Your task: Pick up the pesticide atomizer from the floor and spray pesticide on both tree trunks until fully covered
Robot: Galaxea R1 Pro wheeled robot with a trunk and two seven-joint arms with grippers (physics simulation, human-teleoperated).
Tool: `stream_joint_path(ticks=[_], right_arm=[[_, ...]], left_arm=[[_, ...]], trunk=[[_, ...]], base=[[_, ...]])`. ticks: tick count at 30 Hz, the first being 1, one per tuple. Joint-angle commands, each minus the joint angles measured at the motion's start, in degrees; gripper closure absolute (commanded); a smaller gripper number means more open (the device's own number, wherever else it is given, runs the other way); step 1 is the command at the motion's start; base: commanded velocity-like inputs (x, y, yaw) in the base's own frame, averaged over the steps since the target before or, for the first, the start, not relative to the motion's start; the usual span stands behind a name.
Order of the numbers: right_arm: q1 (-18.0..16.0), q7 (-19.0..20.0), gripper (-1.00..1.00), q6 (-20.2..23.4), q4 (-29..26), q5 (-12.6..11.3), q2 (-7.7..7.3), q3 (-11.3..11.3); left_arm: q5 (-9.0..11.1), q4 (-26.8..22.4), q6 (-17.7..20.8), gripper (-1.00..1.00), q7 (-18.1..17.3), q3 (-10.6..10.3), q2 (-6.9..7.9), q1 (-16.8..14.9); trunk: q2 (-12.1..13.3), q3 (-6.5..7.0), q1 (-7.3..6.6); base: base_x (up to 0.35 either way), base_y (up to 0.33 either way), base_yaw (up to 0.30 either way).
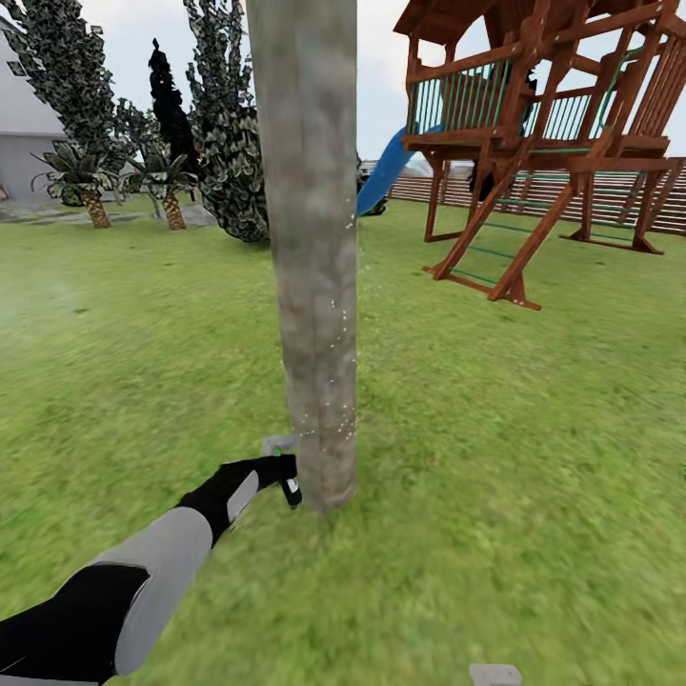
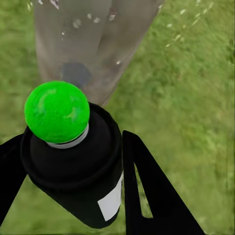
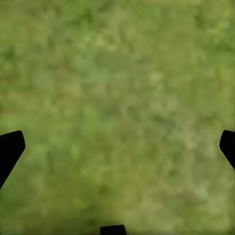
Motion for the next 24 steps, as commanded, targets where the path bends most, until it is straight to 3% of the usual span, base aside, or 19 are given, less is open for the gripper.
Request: stream_joint_path(ticks=[1,2,7,10,14,16,18,19,21,23,24], right_arm=[[-0.1,-0.25,-1.0,-0.33,0.25,0.18,0.02,0.07],[-0.1,-0.26,-1.0,-0.31,0.25,0.25,0.02,0.07],[-0.1,-0.27,-1.0,-0.28,0.25,0.49,0.02,0.07],[-0.1,-0.27,-1.0,-0.28,0.25,0.51,0.02,0.08],[0.03,-0.27,-1.0,-0.28,0.25,0.54,0.02,0.09],[0.13,-0.27,-1.0,-0.28,0.25,0.57,0.02,0.1],[0.16,-0.27,-1.0,-0.28,0.25,0.58,0.02,0.11],[0.16,-0.27,-1.0,-0.28,0.24,0.6,0.02,0.11],[0.16,-0.27,-1.0,-0.28,0.25,0.6,0.02,0.13],[0.17,-0.27,-1.0,-0.28,0.22,0.6,0.02,0.12],[0.17,-0.27,-1.0,-0.28,0.22,0.6,0.02,0.12]], left_arm=[[0.41,-4.52,5.02,1.0,-0.22,-0.44,0.17,0.01],[0.44,-7.41,8.09,1.0,-0.34,-0.43,0.22,0.01],[0.51,-31.62,32.67,1.0,-0.7,-0.4,0.29,0.01],[0.6,-41.5,40.5,1.0,-0.74,-0.29,0.26,0.01],[0.46,-48.87,42.31,1.0,-0.7,-0.14,0.38,-0.06],[0.38,-49.79,42.57,1.0,-0.68,-0.14,0.39,-1.29],[0.34,-49.14,42.73,1.0,-0.68,-0.07,0.54,-5.35],[0.33,-45.08,42.86,1.0,-0.67,-0.06,1.65,-12.12],[0.32,-42.01,42.94,1.0,-0.67,-0.05,3.48,-16.75],[0.36,-39.81,42.96,1.0,-0.67,-0.05,4.35,-19.46],[0.39,-37.5,42.97,1.0,-0.67,-0.05,4.72,-22.64]], trunk=[[-0.02,-0.06,0.0],[-0.02,-0.06,0.0],[-0.02,-0.06,0.0],[-0.02,-0.06,0.0],[-0.02,-0.06,0.0],[-0.02,-0.06,0.0],[-0.02,-0.06,0.0],[-0.02,-0.06,0.0],[-0.02,-0.06,0.0],[-0.02,-0.06,0.0],[-0.02,-0.06,0.0]], base=[[0.0,0.001,-0.001],[0.0,0.0,0.0],[0.0,0.0,0.0],[0.0,0.0,0.0],[0.0,0.0,0.0],[0.0,0.0,0.0],[0.0,0.0,0.0],[0.0,0.0,0.0],[0.0,0.0,0.0],[0.0,0.0,0.0],[0.0,0.0,0.0]])
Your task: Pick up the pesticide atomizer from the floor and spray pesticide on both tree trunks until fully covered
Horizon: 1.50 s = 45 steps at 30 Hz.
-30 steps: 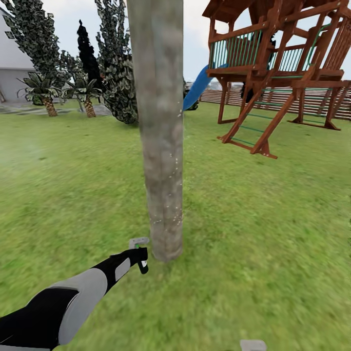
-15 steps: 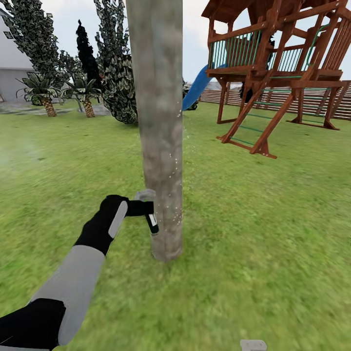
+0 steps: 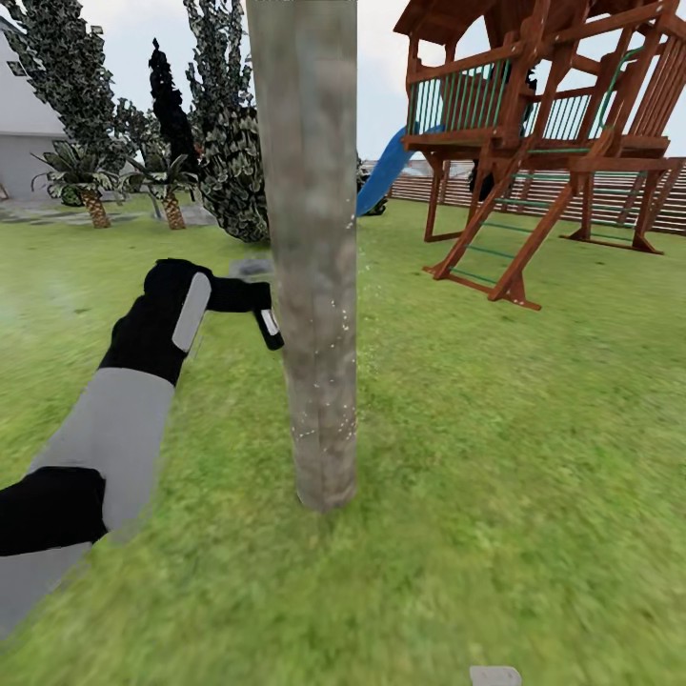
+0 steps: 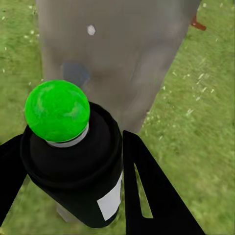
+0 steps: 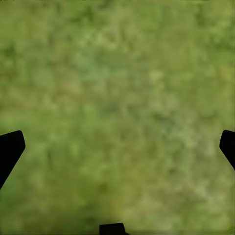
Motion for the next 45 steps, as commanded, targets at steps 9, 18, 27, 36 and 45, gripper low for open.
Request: stream_joint_path(ticks=[9,18,27,36,45], right_arm=[[-0.1,-0.26,-1.0,-0.36,0.23,0.14,0.02,0.09],[-0.1,-0.26,-1.0,-0.36,0.25,0.14,0.02,0.12],[-0.1,-0.26,-1.0,-0.36,0.28,0.14,0.02,0.12],[-0.1,-0.36,-1.0,-0.55,0.11,0.13,-0.25,0.25],[-0.15,3.27,-1.0,-5.58,-12.28,-0.14,-4.99,0.07]], left_arm=[[0.56,9.91,0.23,1.0,-0.11,0.25,0.39,-11.7],[0.8,44.24,-10.62,1.0,-3.99,0.38,-2.5,-11.8],[-10.98,50.99,-22.48,1.0,-11.2,-3.26,-2.7,-7.9],[-12.11,51.17,-42.7,1.0,-11.02,-3.43,-2.23,13.84],[-11.82,51.17,-67.26,1.0,-11.3,-3.51,-2.16,30.59]], trunk=[[-0.03,-0.06,-0.01],[-0.03,-0.06,-0.01],[-0.03,-0.06,-0.01],[-0.03,-0.06,-0.01],[-0.03,-0.06,-0.01]], base=[[0.0,0.0,0.0],[0.0,0.0,0.0],[-0.002,0.0,0.0],[-0.302,0.0,0.0],[-0.35,0.0,0.0]])
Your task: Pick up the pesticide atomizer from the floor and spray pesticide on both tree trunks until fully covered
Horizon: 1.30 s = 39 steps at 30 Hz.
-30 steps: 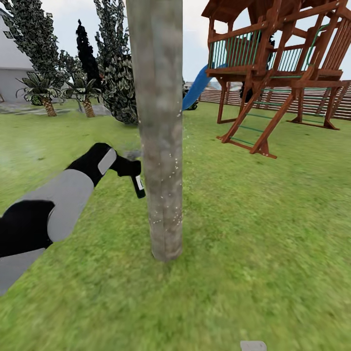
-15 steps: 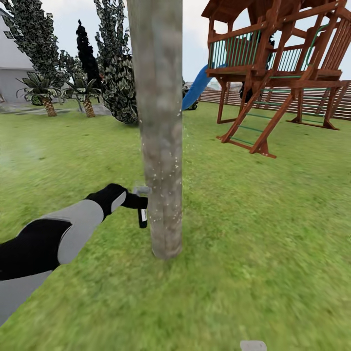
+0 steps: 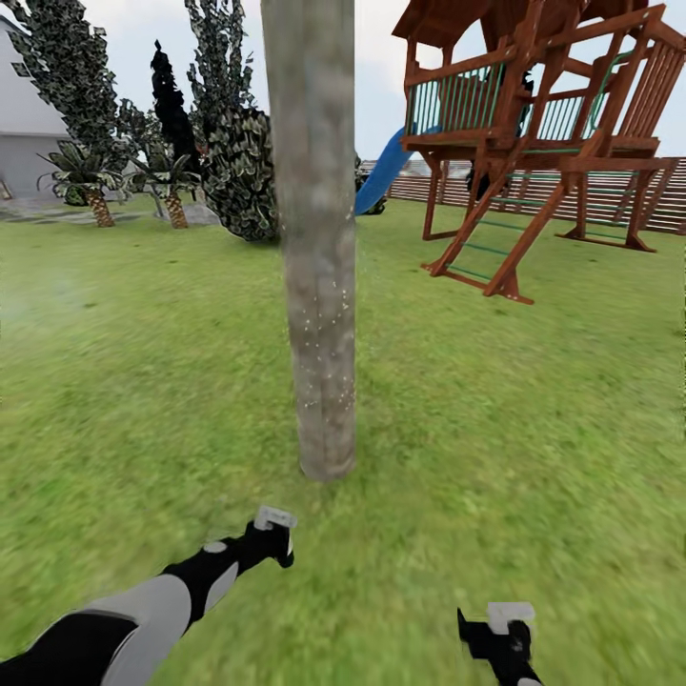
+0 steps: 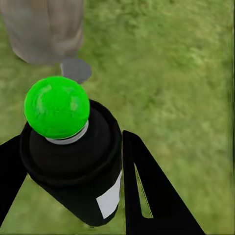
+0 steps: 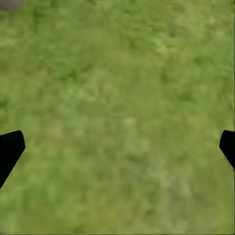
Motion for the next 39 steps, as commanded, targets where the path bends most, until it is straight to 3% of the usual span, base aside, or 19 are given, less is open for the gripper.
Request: stream_joint_path(ticks=[1,3,5,6,7,8,10,11,12,14,17,22,28,29,34,36,39], right_arm=[[-0.22,1.8,-1.0,-0.02,-3.93,0.09,-0.34,0.04],[-1.75,3.58,-1.0,5.42,-10.67,-0.02,-0.62,0.02],[-4.29,6.63,-1.0,9.15,-12.81,0.01,-0.83,0.02],[-5.42,10.76,-1.0,10.15,-13.31,0.04,-1.94,0.02],[-5.94,14.04,-1.0,10.7,-13.51,0.01,-2.56,0.02],[-6.76,19.87,-1.0,12.48,-13.69,-0.03,-3.17,0.02],[-8.24,31.1,-1.0,16.76,-14.14,0.01,-3.79,0.02],[-8.55,35.45,-1.0,17.61,-14.69,0.11,-3.88,0.02],[-8.83,41.84,-1.0,18.77,-15.54,0.21,-3.97,0.03],[-9.02,49.86,-1.0,21.19,-17.14,0.3,-3.97,0.22],[-9.1,63.03,-1.0,23.72,-18.89,0.35,-3.79,0.41],[-9.11,66.86,-1.0,24.1,-19.18,0.32,-3.5,0.48],[-9.11,67.15,-1.0,24.13,-19.21,0.28,-3.5,0.41],[-9.11,67.18,1.0,24.13,-19.21,0.23,-3.51,0.39],[-9.11,67.07,1.0,24.33,-20.77,-0.27,-3.07,0.34],[-9.11,66.94,1.0,24.38,-23.05,-0.42,-1.64,0.3],[-9.11,66.8,1.0,24.39,-23.84,-0.44,-0.98,0.28]], left_arm=[[-0.04,0.06,-1.7,1.0,-0.15,-0.37,-0.05,0.35],[-1.43,0.06,-2.75,1.0,-2.54,-0.51,-0.09,0.93],[-5.42,0.06,-2.99,1.0,-9.44,-0.56,-0.1,1.14],[-7.29,0.03,-3.05,1.0,-14.01,-0.6,-0.17,1.2],[-8.03,0.01,-3.08,1.0,-17.1,-0.74,-0.29,1.22],[-8.7,-0.05,-3.1,1.0,-22.59,-1.14,-0.88,1.24],[-10.62,-0.24,-3.04,1.0,-30.62,-4.57,-2.76,1.25],[-11.8,-0.34,-2.96,1.0,-32.17,-6.44,-3.89,1.25],[-13.63,-0.56,-2.84,1.0,-33.58,-9.62,-5.63,1.25],[-15.13,-0.94,-2.77,1.0,-34.72,-12.48,-7.53,1.25],[-15.85,-1.11,-2.74,1.0,-35.04,-13.61,-8.08,1.26],[-15.88,-1.2,-2.89,1.0,-33.73,-13.33,-8.08,1.26],[-15.4,-1.18,-3.12,1.0,-25.78,-13.12,-8.08,1.26],[-15.38,-1.18,-3.12,1.0,-25.36,-13.18,-8.08,1.26],[-15.32,-1.17,-3.14,1.0,-25.12,-13.32,-8.08,1.26],[-15.28,-1.17,-3.21,1.0,-25.43,-13.37,-8.08,1.26],[-15.27,-1.17,-4.15,1.0,-25.63,-13.41,-8.08,1.26]], trunk=[[-0.03,-0.05,-0.04],[-0.03,-0.05,-0.04],[-0.03,-0.05,-0.04],[-0.03,-0.05,-0.04],[-0.03,-0.05,-0.04],[-0.03,-0.05,-0.04],[-0.03,-0.05,-0.04],[-0.03,-0.05,-0.04],[-0.03,-0.05,-0.04],[-0.03,-0.05,-0.04],[-0.03,-0.05,-0.04],[-0.03,-0.05,-0.04],[-0.03,-0.05,-0.04],[-0.03,-0.05,-0.04],[-0.03,-0.05,-0.04],[-0.03,-0.05,-0.04],[-0.03,-0.05,-0.04]], base=[[-0.35,0.0,0.0],[-0.35,0.0,0.0],[-0.233,0.0,0.0],[-0.093,0.0,0.0],[-0.06,0.0,0.0],[-0.031,0.0,0.0],[-0.015,0.0,0.0],[-0.006,0.0,0.0],[-0.003,0.0,0.0],[-0.002,0.0,0.0],[0.0,0.0,0.0],[0.0,0.0,0.0],[0.0,0.0,0.0],[0.0,0.0,0.0],[0.0,0.0,0.0],[0.0,0.0,0.0],[0.0,0.0,0.0]])
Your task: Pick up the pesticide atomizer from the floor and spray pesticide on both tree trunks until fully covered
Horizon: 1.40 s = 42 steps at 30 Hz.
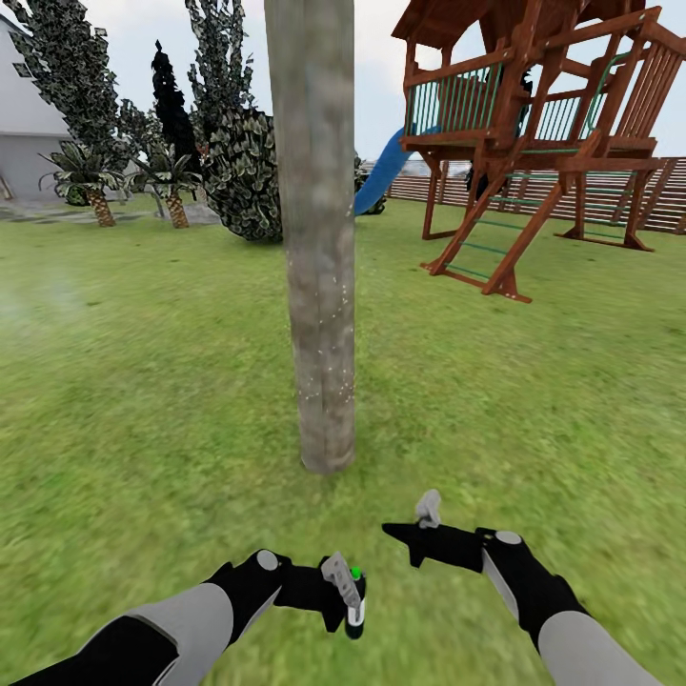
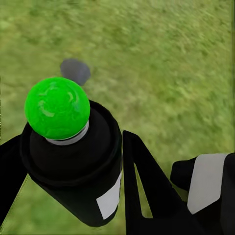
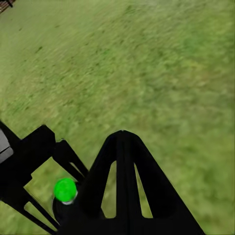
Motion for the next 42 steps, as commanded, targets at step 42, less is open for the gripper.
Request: stream_joint_path(ticks=[42], right_arm=[[-0.02,-6.18,1.0,2.44,2.51,0.94,6.12,0.43]], left_arm=[[2.32,-0.01,-1.86,1.0,-0.43,7.0,-0.01,-0.03]], trunk=[[-0.03,-0.05,0.0]], base=[[0.0,0.0,0.0]])
